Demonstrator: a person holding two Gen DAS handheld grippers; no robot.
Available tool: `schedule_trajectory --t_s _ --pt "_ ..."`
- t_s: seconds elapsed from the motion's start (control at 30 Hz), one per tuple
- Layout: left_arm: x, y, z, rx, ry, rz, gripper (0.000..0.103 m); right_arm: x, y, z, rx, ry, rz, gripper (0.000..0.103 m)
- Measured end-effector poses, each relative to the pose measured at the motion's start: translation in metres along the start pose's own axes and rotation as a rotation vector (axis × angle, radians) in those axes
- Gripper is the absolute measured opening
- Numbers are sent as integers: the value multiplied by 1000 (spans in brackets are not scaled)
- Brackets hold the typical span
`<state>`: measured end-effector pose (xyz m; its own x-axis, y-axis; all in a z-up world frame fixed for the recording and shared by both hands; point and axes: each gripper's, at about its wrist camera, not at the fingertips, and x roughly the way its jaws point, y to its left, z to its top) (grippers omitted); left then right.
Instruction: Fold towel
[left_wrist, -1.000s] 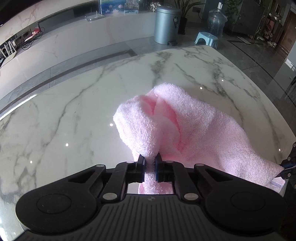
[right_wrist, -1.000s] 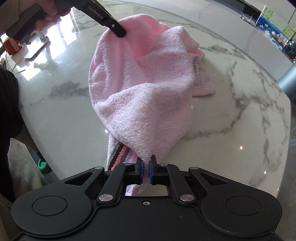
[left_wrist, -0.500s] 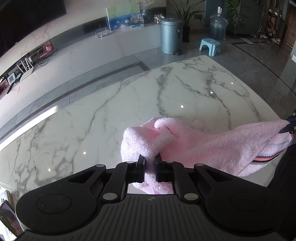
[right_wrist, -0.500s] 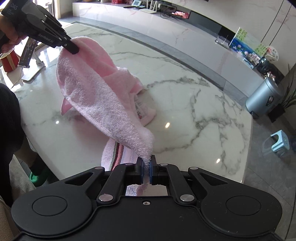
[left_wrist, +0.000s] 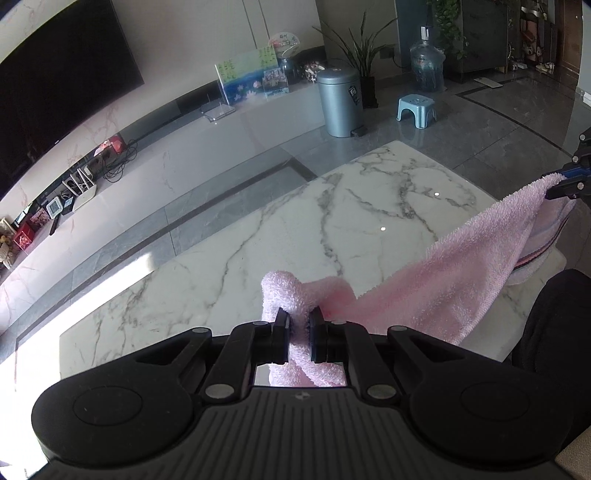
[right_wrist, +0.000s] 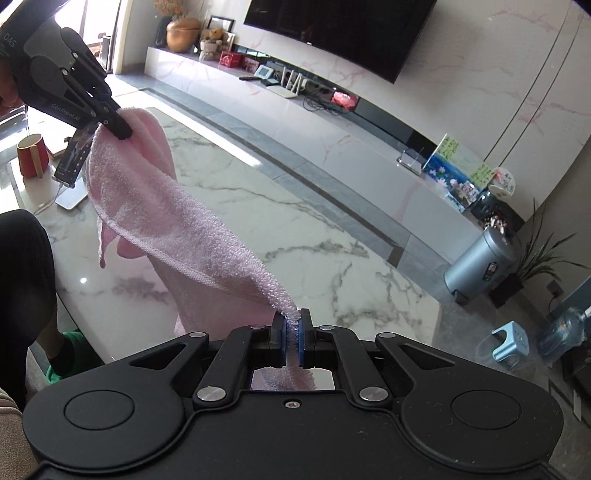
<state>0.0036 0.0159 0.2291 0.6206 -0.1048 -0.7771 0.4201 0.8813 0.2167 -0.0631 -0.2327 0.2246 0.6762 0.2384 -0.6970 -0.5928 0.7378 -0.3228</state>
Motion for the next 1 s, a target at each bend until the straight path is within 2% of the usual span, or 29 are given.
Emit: schedule_trajectory --t_s 0.17,0.37,0.6,0.8,1.0 --pt "-8 -4 2 41 16 7 8 -11 -4 10 -25 -6 17 4" --pt "19 1 -1 31 60 -13 8 14 -4 11 -27 37 40 4" --pt "85 18 -12 -20 161 -69 8 73 -7 7 6 129 88 4" --pt "135 35 -17 -68 226 -102 10 142 -18 3 38 222 122 4" --pt "178 50 -16 -115 254 -109 18 201 -32 -2 70 288 128 5"
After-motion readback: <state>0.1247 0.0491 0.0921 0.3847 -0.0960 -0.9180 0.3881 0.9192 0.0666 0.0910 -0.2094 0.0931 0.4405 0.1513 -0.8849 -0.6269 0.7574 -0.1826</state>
